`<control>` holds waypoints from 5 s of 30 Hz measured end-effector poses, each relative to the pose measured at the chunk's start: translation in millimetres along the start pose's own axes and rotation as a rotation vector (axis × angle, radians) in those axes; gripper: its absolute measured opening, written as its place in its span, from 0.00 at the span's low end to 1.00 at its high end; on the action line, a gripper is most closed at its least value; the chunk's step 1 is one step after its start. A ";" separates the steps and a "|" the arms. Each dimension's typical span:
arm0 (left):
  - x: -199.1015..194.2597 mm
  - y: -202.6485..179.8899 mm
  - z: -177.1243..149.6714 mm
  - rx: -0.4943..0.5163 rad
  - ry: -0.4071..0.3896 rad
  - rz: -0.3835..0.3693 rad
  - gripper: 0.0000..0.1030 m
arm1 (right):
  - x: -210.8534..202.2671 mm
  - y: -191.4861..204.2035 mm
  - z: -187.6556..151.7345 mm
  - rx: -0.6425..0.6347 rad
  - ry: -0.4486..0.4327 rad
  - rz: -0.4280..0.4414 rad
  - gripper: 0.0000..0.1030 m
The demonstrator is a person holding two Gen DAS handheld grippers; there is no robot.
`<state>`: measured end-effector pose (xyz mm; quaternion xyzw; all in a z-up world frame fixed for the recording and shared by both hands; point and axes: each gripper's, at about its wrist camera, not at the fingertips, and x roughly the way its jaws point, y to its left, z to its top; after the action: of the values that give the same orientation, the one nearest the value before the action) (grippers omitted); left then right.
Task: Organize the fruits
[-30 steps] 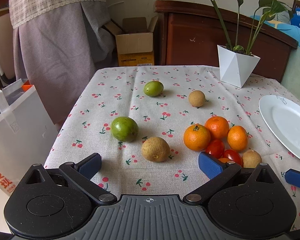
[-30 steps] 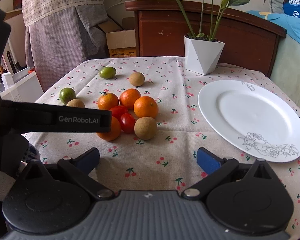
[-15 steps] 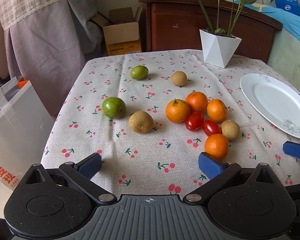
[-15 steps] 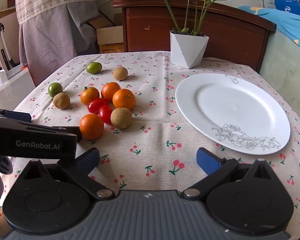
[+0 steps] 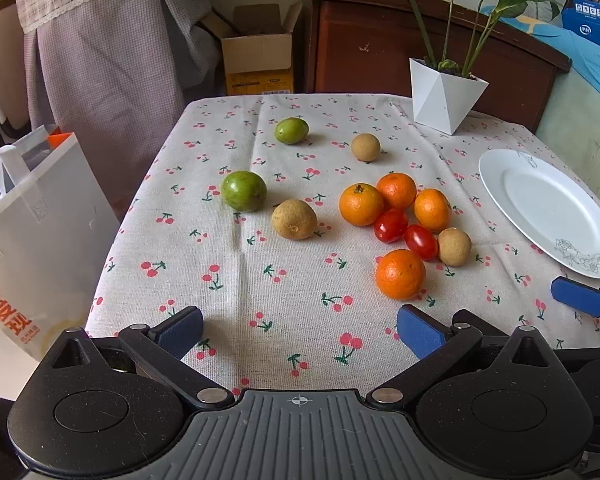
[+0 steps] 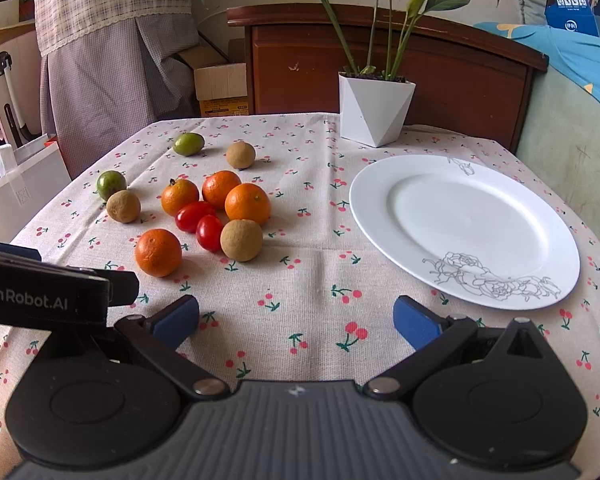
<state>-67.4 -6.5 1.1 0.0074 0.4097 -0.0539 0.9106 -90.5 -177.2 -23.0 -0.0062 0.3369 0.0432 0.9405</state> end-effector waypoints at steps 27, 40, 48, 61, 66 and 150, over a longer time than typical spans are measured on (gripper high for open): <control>-22.1 17.7 -1.6 -0.098 0.075 0.043 1.00 | -4.0 5.3 4.3 0.070 0.079 -0.074 0.99; -19.7 16.2 -5.0 -0.089 0.112 0.050 1.00 | -14.1 -13.9 7.4 0.202 0.092 -0.014 0.99; -12.1 9.1 0.6 -0.130 0.127 0.059 1.00 | -27.7 -32.9 7.6 0.459 0.097 -0.003 0.99; 3.4 -19.4 10.4 -0.107 0.187 0.112 1.00 | -37.9 -27.8 6.1 0.611 0.206 -0.207 0.99; 11.6 -28.6 9.9 -0.063 0.077 0.141 1.00 | -32.1 -26.0 6.8 0.589 0.184 -0.376 0.99; 47.8 -62.2 19.1 -0.124 -0.169 0.229 1.00 | -72.5 12.8 1.0 0.346 0.181 -0.796 0.99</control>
<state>-28.2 -73.8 -20.0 -0.0066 0.3308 0.0753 0.9407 -146.8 -170.0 23.9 0.0182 0.3915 -0.3800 0.8379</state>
